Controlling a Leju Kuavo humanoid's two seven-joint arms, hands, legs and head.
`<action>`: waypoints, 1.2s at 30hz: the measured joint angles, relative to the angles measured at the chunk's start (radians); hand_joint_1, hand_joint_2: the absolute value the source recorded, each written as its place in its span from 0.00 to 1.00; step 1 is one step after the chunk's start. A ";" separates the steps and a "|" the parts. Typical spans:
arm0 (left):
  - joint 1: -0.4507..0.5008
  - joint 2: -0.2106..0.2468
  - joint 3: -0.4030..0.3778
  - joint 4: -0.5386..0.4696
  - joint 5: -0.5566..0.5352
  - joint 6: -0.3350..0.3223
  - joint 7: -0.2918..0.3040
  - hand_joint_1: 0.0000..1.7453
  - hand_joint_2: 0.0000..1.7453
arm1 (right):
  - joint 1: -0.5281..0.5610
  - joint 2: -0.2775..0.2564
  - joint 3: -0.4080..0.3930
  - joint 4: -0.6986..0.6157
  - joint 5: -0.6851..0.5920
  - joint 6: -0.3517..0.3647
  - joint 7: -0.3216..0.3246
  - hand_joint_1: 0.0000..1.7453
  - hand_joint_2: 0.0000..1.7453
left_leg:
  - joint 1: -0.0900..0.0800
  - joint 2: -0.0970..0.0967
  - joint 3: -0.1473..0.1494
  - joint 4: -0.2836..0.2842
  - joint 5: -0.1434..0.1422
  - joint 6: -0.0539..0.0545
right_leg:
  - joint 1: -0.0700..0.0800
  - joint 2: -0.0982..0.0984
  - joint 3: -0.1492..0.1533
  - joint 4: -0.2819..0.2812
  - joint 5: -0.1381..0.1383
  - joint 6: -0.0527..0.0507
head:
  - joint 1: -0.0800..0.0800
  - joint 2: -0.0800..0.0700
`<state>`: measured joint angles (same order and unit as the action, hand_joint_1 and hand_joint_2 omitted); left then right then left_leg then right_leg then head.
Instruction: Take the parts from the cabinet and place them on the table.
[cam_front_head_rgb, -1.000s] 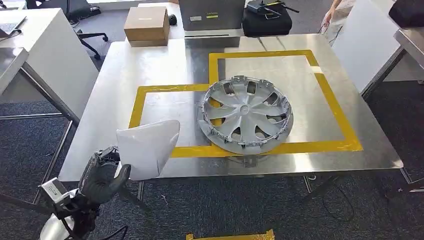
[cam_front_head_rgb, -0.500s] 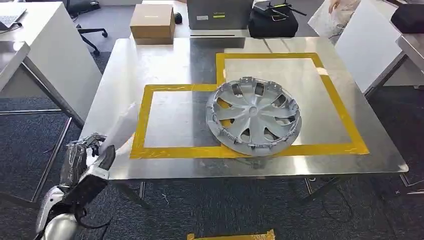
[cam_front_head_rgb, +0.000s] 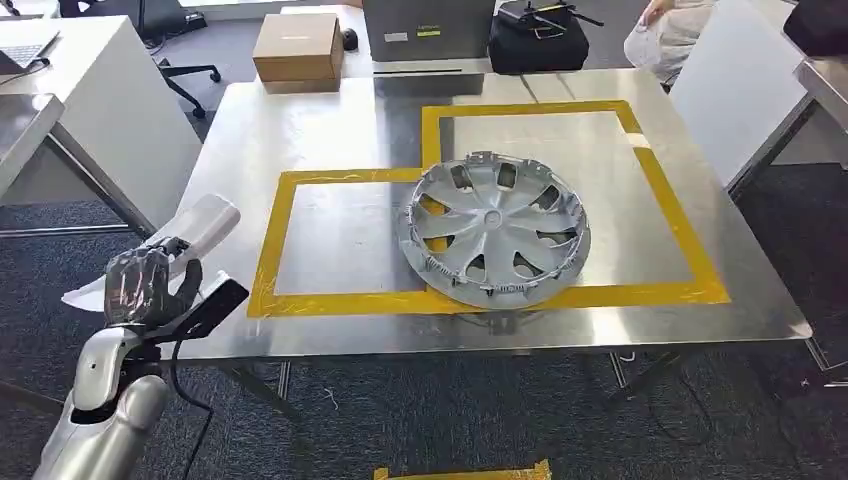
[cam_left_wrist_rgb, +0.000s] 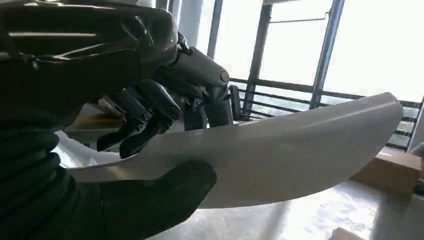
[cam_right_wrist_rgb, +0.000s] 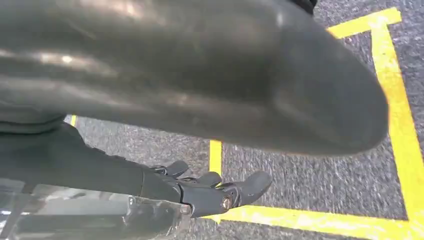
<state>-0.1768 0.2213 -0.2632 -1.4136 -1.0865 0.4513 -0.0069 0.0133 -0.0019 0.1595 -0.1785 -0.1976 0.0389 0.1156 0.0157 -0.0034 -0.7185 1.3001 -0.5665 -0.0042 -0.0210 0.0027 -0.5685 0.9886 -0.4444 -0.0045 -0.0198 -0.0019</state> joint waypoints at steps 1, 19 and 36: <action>-0.030 -0.001 -0.001 0.047 -0.009 0.001 0.000 1.00 1.00 | -0.001 0.001 0.001 -0.001 0.002 0.003 0.001 0.00 0.00 | 0.001 0.001 0.028 -0.060 0.038 0.001 | 0.000 0.001 0.001 0.000 0.000 0.000 | 0.000 0.000; -0.469 -0.067 -0.082 0.742 -0.137 -0.003 -0.053 1.00 1.00 | -0.032 0.002 0.043 -0.025 0.003 -0.002 0.014 0.00 0.00 | -0.023 0.000 0.149 -0.320 0.138 0.056 | 0.011 -0.001 -0.045 0.028 0.021 0.039 | 0.006 0.000; -0.526 -0.230 -0.313 0.832 -0.040 -0.077 -0.192 1.00 1.00 | -0.029 -0.011 0.106 -0.053 -0.015 0.009 0.003 0.00 0.00 | -0.011 0.001 0.137 -0.310 0.132 0.032 | 0.013 0.004 -0.017 -0.013 0.030 0.013 | 0.004 0.000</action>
<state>-0.7027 -0.0092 -0.5765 -0.5814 -1.1268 0.3742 -0.1992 -0.0161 -0.0134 0.2659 -0.2319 -0.2125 0.0477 0.1190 0.0051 -0.0026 -0.5816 0.9903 -0.4343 0.0276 -0.0084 0.0066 -0.5859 0.9760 -0.4145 0.0089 -0.0160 -0.0019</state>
